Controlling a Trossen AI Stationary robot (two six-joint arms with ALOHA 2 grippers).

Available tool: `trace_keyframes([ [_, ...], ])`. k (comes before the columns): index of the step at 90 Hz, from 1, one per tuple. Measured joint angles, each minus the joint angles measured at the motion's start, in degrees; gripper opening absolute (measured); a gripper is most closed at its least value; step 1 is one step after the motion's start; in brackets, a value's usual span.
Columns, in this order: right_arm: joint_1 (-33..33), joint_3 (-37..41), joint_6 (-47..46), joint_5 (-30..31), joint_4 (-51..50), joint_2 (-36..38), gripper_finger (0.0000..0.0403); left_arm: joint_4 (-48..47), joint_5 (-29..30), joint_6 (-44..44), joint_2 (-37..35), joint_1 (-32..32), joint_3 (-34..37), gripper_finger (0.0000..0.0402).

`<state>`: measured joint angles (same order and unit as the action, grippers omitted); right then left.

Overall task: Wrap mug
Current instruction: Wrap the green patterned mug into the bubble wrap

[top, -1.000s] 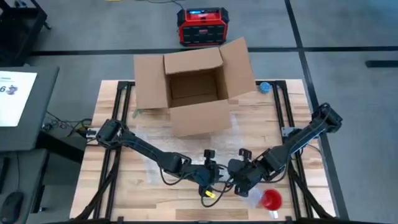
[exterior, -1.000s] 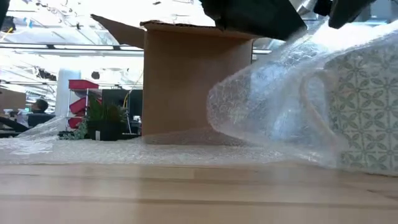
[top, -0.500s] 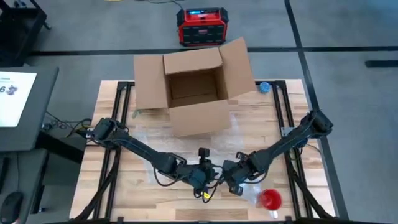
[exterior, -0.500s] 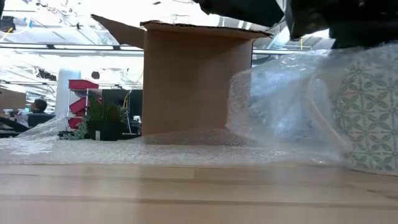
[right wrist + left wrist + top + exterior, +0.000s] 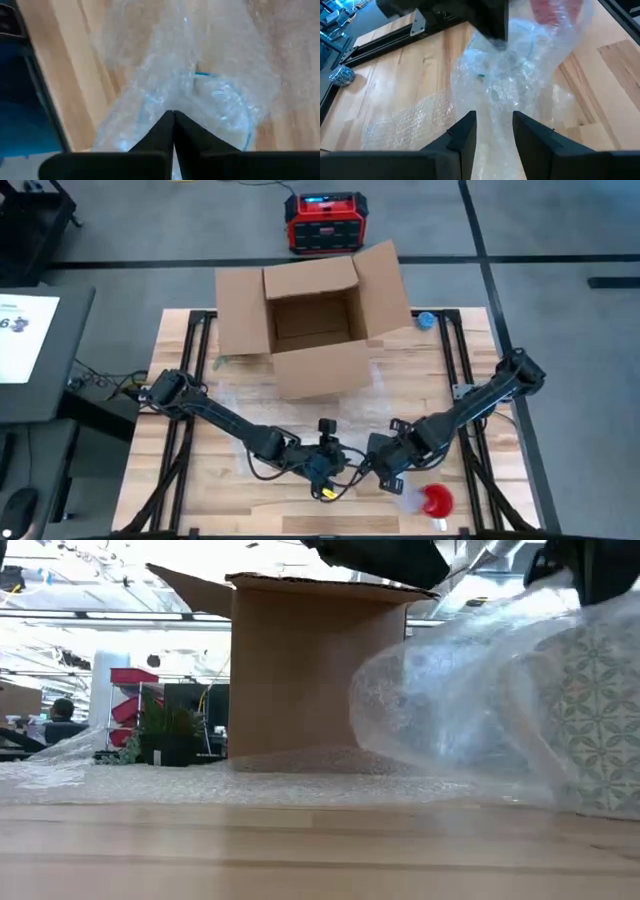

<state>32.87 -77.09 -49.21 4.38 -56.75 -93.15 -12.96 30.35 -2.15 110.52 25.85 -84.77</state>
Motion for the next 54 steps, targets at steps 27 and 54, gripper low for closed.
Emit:
trace_keyframes([
  [27, -0.48, 5.87, -3.30, 0.04, 2.50, -4.49, 0.0000, -0.10, 0.00, 0.02, 0.02, 0.16, 0.00, 0.0107],
  [54, -4.35, 7.93, 2.98, -3.09, 7.56, -11.12, 0.0000, 0.21, -0.02, -0.22, 0.07, 0.45, 0.00, 0.0107],
])
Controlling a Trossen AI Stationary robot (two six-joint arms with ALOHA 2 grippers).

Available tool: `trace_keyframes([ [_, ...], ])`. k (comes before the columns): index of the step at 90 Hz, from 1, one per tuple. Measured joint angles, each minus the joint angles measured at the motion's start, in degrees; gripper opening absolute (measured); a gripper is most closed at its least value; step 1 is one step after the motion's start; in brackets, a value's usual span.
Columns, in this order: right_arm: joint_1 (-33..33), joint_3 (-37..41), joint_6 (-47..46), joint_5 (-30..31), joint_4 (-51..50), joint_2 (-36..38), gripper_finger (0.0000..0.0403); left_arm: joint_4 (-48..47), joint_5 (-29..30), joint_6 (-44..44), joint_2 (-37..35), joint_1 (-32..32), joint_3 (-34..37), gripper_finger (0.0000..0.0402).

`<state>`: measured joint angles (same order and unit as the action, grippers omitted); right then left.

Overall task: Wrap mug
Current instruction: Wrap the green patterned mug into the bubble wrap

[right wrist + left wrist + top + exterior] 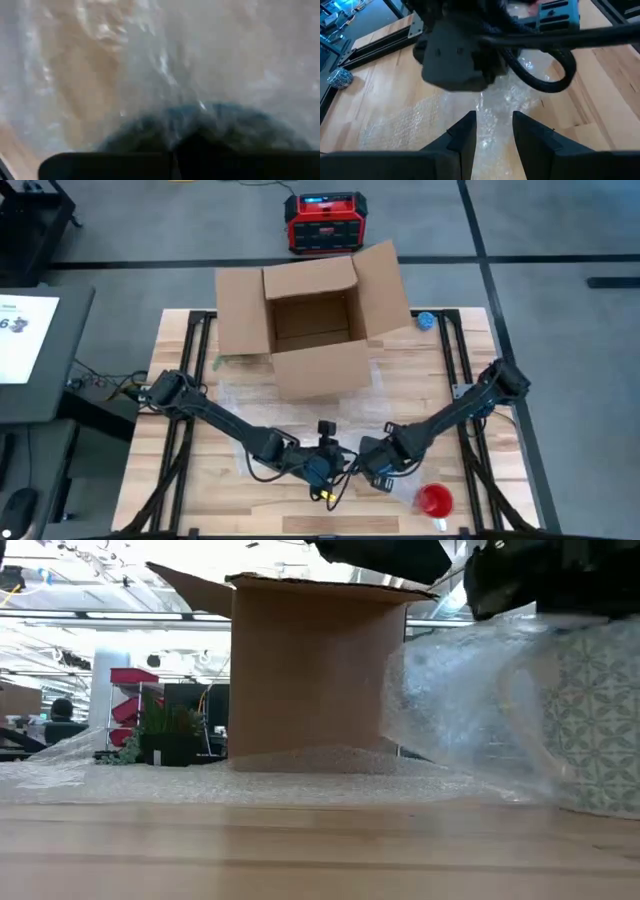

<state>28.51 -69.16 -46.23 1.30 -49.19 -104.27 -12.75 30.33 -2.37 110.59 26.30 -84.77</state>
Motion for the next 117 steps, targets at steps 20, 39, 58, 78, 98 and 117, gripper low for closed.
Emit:
trace_keyframes([
  [20, 0.13, -3.37, -0.16, -0.05, -6.29, 3.70, 0.0000, 0.31, 0.02, 0.04, 0.00, -0.02, 0.00, 0.0107],
  [39, 1.22, -6.50, -1.84, 0.24, -9.95, 9.61, 0.0000, 0.41, 0.02, 0.04, 0.00, 0.19, 0.00, 0.0107],
  [58, 2.75, -7.03, -3.71, 2.66, -8.67, 12.23, 0.0000, 0.30, 0.02, 0.04, 0.00, 0.27, 0.00, 0.0107],
  [78, 0.78, -1.51, -4.96, 4.37, -6.47, 7.32, 0.0000, 0.04, 0.02, 0.09, 0.00, 0.35, 0.00, 0.0107],
  [98, -0.44, 0.84, -2.38, 3.11, -3.41, 1.12, 0.0000, -0.07, 0.00, 0.09, 0.00, 0.42, 0.04, 0.0107],
  [117, 0.35, -2.58, -1.96, 3.15, -7.75, 3.43, 0.0000, 0.34, 0.00, 0.18, 0.00, 0.46, 0.04, 0.0107],
])
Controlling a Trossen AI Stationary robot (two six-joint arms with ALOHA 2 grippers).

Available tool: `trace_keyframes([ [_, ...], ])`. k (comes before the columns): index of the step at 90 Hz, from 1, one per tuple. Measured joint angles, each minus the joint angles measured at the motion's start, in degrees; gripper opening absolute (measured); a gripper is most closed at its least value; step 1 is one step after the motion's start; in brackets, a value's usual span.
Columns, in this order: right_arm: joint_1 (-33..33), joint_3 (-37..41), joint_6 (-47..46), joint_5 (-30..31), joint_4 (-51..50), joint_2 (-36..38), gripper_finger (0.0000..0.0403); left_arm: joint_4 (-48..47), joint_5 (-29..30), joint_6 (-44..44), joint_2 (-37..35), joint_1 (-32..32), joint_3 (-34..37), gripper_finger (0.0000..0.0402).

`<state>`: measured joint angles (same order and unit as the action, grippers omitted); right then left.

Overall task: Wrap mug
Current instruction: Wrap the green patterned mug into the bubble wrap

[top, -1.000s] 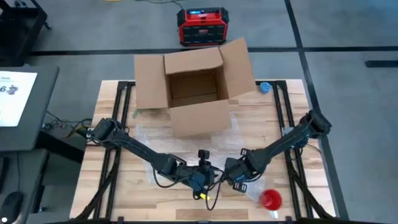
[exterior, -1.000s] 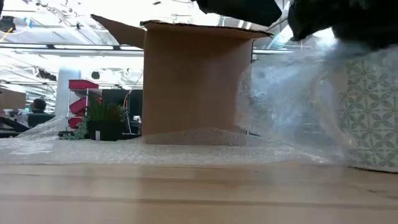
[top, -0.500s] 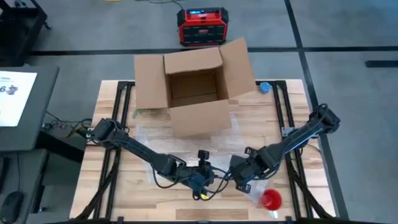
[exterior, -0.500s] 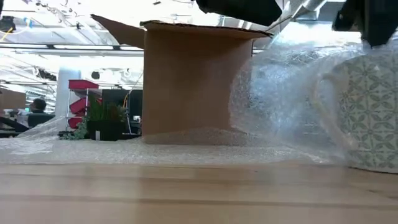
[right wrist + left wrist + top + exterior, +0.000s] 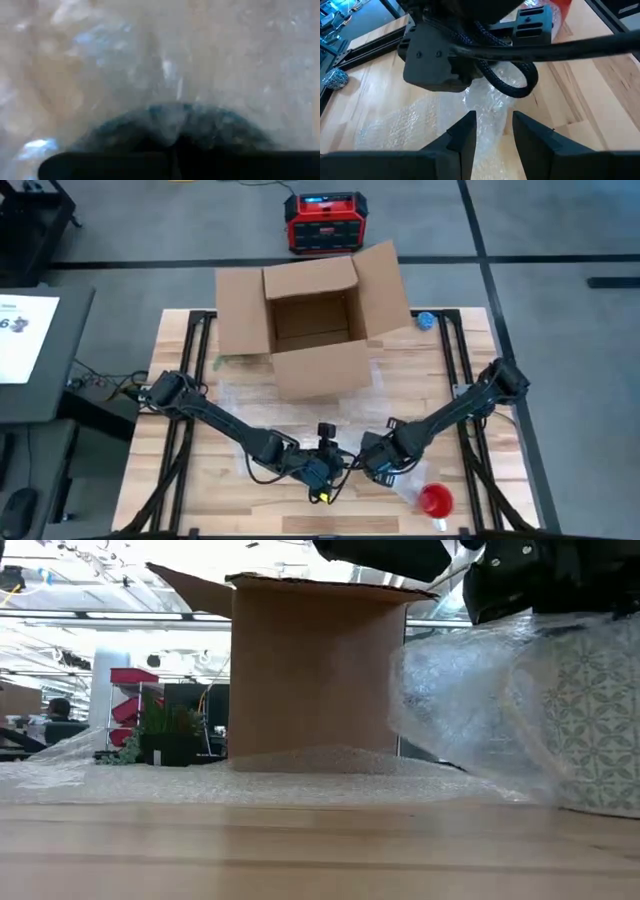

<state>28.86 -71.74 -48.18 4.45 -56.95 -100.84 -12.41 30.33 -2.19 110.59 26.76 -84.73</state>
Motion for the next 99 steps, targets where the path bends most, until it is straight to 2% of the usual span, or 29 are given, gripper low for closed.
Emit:
trace_keyframes([
  [18, 2.19, -5.44, -4.02, 1.65, -7.75, 6.33, 0.0000, 0.16, 0.04, 0.08, 0.00, -0.04, -0.07, 0.0107],
  [32, 5.40, -8.02, -8.89, 3.43, -9.73, 10.39, 0.0000, 0.11, 0.04, 0.08, 0.00, -0.04, -0.07, 0.0107],
  [41, 8.04, -8.07, -14.61, 3.06, -11.05, 11.65, 0.0000, 0.06, 0.04, 0.08, 0.00, -0.04, -0.07, 0.0107],
  [52, 11.71, -8.07, -22.95, 2.86, -17.72, 11.95, 0.0000, -0.10, 0.04, 0.08, 0.00, -0.04, -0.07, 0.0107],
  [67, 16.91, -7.64, -33.40, -0.22, -22.70, 11.98, 0.0000, -0.13, 0.04, 0.31, 0.00, -0.04, -0.07, 0.0107],
  [83, 19.15, -7.53, -33.33, 1.03, -16.08, 10.93, 0.0000, 0.02, 0.04, 0.35, 0.00, -0.04, -0.07, 0.0107],
  [99, 15.63, -5.16, -27.85, 3.64, -14.48, 8.44, 0.0000, 0.31, 0.02, 0.57, 0.00, -0.04, -0.07, 0.0107],
])
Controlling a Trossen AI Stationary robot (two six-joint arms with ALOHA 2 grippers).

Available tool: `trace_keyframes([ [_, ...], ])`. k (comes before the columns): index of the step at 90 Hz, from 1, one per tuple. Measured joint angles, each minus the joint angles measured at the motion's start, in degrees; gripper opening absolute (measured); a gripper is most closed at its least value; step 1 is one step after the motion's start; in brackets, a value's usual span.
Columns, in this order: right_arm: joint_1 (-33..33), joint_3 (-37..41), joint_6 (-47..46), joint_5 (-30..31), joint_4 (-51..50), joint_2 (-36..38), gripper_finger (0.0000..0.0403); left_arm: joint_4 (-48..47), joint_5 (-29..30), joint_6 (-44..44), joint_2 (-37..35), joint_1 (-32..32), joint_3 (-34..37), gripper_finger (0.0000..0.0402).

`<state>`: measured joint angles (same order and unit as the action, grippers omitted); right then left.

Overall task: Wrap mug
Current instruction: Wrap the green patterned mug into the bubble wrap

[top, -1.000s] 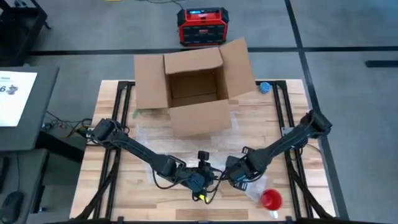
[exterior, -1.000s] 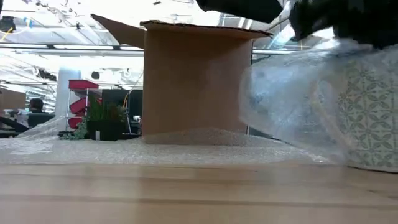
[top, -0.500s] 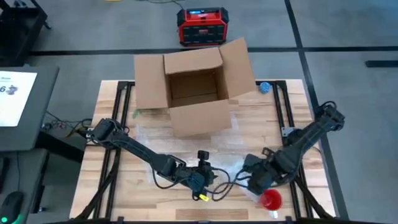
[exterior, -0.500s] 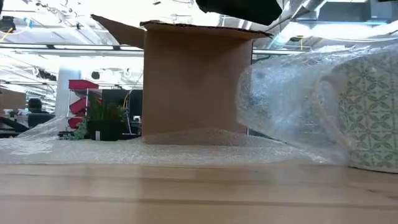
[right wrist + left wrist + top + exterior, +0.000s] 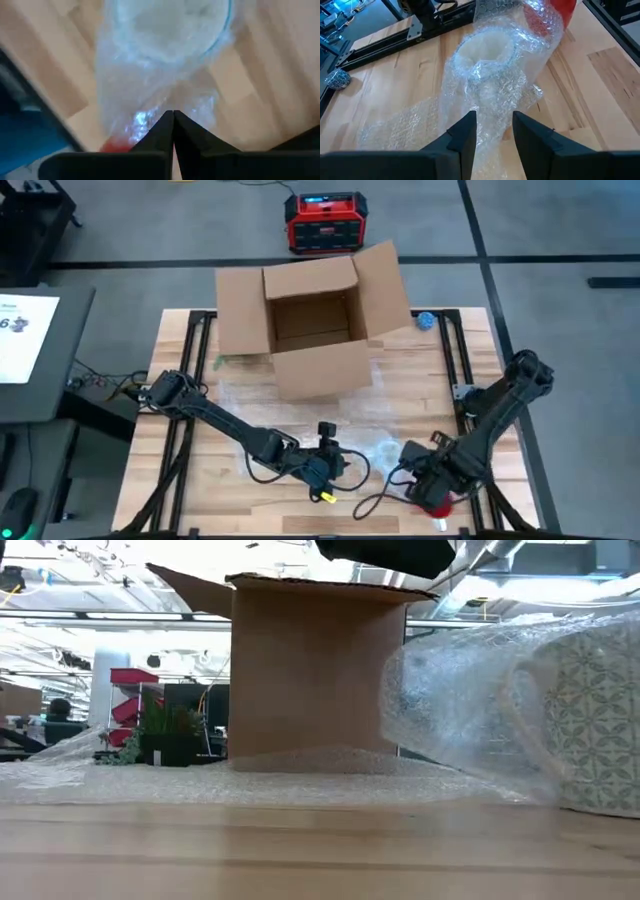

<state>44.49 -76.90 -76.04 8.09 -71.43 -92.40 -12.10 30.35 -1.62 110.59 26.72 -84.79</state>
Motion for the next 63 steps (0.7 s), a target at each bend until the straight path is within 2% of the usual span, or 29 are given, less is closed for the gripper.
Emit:
trace_keyframes([
  [16, -5.21, 0.70, 7.43, 3.60, 1.77, -1.61, 0.0000, 0.02, 0.00, 0.02, 0.00, 0.00, 0.00, 0.0107],
  [35, -10.42, 2.08, 16.33, 3.97, 10.78, -1.66, 0.0000, 0.00, 0.00, -0.01, 0.00, 0.00, 0.00, 0.0107],
  [63, -15.05, 14.39, 19.75, -2.46, 25.84, -1.59, 0.0000, -0.13, -0.01, -0.02, 0.00, -0.04, 0.02, 0.0107],
])
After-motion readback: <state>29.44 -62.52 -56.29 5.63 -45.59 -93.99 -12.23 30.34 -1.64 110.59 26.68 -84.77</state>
